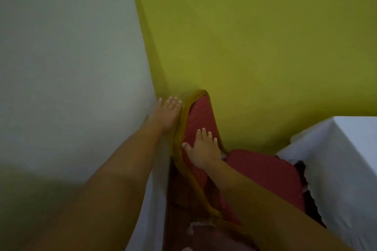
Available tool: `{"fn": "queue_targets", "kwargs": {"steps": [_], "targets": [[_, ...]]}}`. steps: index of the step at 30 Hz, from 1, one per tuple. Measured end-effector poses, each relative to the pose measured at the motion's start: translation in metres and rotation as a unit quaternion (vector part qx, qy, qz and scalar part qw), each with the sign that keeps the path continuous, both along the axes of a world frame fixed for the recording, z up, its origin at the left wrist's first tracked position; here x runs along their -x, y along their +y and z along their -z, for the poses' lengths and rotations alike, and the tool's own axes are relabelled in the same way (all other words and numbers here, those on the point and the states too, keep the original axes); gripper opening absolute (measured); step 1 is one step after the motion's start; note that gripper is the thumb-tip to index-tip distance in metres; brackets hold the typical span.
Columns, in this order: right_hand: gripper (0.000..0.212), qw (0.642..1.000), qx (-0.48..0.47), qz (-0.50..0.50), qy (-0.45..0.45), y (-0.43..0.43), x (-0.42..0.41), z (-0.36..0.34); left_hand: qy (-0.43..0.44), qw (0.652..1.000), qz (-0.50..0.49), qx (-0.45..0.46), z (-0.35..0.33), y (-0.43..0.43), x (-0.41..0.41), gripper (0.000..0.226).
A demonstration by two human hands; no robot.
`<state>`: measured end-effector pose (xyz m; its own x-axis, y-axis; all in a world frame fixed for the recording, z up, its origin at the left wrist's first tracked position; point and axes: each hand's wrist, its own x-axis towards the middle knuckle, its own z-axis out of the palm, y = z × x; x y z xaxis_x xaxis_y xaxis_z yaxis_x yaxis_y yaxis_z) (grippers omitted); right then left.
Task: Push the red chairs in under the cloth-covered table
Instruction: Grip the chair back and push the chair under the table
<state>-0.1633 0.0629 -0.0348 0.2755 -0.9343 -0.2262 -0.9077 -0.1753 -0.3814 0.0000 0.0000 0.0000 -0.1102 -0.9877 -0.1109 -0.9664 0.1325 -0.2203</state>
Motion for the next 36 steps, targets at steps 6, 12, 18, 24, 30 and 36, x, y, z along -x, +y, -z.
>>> {"fn": "queue_targets", "kwargs": {"steps": [6,12,18,24,30,36], "targets": [[0.089,0.996,0.014,0.05,-0.073,-0.022,-0.035,0.013,-0.023,0.995,0.098,-0.018,0.01,-0.057,-0.002,0.08],[0.094,0.989,0.049,0.068,-0.121,-0.025,-0.056,0.02,-0.022,0.985,0.172,0.013,0.019,-0.087,-0.016,0.084],[0.105,0.981,-0.007,0.094,-0.171,-0.028,-0.062,0.025,-0.008,0.966,0.253,0.053,0.022,-0.101,-0.014,0.08],[0.106,0.981,0.0,0.085,-0.177,-0.009,-0.043,0.027,0.032,0.967,0.248,0.05,0.03,-0.09,-0.002,0.071],[0.104,0.987,0.036,0.063,-0.144,0.015,0.004,0.029,0.172,0.96,0.215,0.048,0.041,-0.061,0.033,0.063],[0.107,0.985,-0.021,0.06,-0.16,0.043,0.061,0.023,0.236,0.945,0.221,0.046,0.045,-0.024,0.067,0.068]]}}
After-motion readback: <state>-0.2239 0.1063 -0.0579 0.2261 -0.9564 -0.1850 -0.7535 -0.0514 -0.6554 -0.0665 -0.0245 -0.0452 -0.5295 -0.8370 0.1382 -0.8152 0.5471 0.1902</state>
